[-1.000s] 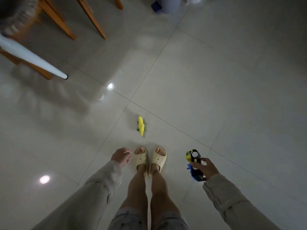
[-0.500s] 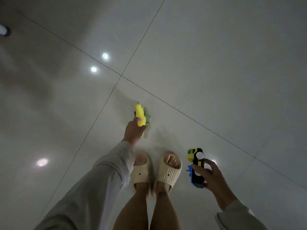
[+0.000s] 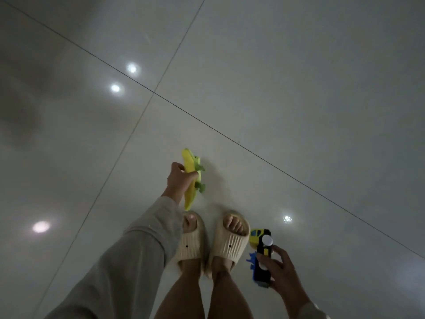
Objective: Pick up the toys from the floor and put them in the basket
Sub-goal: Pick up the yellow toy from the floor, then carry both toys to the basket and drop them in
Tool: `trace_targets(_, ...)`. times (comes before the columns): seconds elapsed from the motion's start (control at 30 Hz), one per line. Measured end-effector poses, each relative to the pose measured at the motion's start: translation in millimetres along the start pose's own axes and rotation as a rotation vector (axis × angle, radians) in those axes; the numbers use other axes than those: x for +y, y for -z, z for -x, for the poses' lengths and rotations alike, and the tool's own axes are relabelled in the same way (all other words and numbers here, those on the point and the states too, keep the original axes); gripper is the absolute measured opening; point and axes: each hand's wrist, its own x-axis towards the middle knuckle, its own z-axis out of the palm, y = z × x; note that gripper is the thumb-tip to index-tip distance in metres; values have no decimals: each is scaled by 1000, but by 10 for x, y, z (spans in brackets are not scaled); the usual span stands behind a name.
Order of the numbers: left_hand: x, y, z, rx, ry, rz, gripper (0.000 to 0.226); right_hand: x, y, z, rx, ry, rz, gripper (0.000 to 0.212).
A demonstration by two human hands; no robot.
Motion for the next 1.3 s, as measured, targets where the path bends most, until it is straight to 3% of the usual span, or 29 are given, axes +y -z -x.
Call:
trace_targets(0.1,20,349,756,-156,-27,75,25,-118,100,717,-66,74,60,35)
trace_targets(0.2,-60,762,1609,-157,26,111,24,-236,248,1534,-94,156,144,38)
trace_targets(0.27,-124,1084,2192,-160,83,68,11,-275,359,2089,-85,191,190,41)
trace_targets(0.3,-142,1256,2498,-179,120,49,15,-277,413,2376,-78,198,206,44)
trace_targets(0.33,-143,1428,2796,-195,143,22,33,-273,466,2657,-73,201,227,48)
trace_targets(0.43,-129,1847,3627,-238,82,-85,67,-188,684,3428,-39,227,370,61)
trace_targets(0.57,-42,2266,4517,-283,-70,-268,53,-102,975,4098,-32,290,510,71)
trace_targets(0.67,-100,2513,4885,-229,-95,-277,44,-12,1131,4380,-6,310,552,71)
trace_targets(0.87,-494,2808,5265,-103,18,47,47,149,1349,4495,81,322,616,53)
trace_targets(1.0,-936,2739,5552,-12,88,176,50,77,1416,4481,53,350,698,23)
trace_targets(1.1,-1339,2539,5783,105,138,239,52,-84,1348,4406,58,398,772,40)
trace_targets(1.23,-1831,2211,6106,244,192,458,53,-280,1062,4468,-21,416,899,21)
trace_targets(1.3,-2058,2065,6252,244,214,583,54,-321,824,4501,-75,437,919,40)
